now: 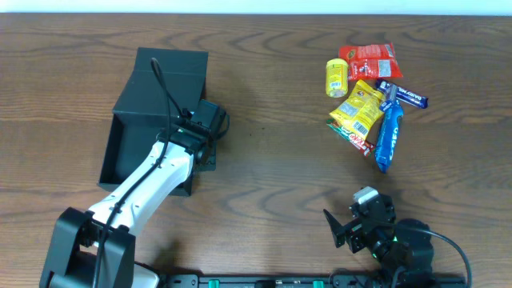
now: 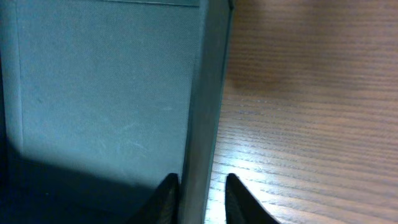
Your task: Pack container
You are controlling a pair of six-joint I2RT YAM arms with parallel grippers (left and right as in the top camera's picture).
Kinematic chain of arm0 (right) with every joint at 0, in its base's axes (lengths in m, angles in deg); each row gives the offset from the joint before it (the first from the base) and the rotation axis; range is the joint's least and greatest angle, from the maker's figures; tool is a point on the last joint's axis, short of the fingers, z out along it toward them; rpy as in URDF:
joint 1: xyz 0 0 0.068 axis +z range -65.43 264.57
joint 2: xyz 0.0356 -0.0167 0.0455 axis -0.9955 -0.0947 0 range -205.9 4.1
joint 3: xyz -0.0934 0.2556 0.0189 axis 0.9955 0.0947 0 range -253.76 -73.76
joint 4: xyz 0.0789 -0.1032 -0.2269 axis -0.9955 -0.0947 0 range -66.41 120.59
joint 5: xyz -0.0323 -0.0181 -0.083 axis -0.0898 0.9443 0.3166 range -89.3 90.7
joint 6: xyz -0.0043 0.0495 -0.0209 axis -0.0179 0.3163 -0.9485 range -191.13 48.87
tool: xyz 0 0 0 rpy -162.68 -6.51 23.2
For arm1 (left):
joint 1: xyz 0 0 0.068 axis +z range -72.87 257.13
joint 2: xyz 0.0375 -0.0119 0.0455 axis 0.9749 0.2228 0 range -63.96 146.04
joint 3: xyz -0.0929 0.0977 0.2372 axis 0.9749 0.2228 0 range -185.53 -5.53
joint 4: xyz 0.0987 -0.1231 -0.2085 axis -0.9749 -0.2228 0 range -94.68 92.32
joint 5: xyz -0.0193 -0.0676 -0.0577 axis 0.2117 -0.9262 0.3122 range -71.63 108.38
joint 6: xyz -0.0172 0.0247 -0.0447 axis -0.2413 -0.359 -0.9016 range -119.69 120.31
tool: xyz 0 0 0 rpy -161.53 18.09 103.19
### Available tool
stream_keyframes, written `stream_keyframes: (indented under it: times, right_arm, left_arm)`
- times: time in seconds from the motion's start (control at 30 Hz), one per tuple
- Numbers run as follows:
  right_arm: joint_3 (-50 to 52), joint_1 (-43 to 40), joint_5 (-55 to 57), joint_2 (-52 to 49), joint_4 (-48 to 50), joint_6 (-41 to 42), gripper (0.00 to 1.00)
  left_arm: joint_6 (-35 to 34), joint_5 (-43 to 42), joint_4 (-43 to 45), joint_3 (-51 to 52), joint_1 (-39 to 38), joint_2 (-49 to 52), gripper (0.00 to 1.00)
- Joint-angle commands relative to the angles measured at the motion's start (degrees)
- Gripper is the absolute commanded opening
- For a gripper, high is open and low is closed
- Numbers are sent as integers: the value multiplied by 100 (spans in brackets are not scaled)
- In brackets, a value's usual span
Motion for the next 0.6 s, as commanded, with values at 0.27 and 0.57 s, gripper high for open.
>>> stream_keyframes:
  times: [0.27,0.57]
  right_arm:
    - [17,-52,9,37,2,61,99]
    - [17,-52,9,37,2,61,99]
  left_arm:
    - [-411,-214,44,-90,2,55,8]
    - [-627,-798,448,-90,-2,55,6]
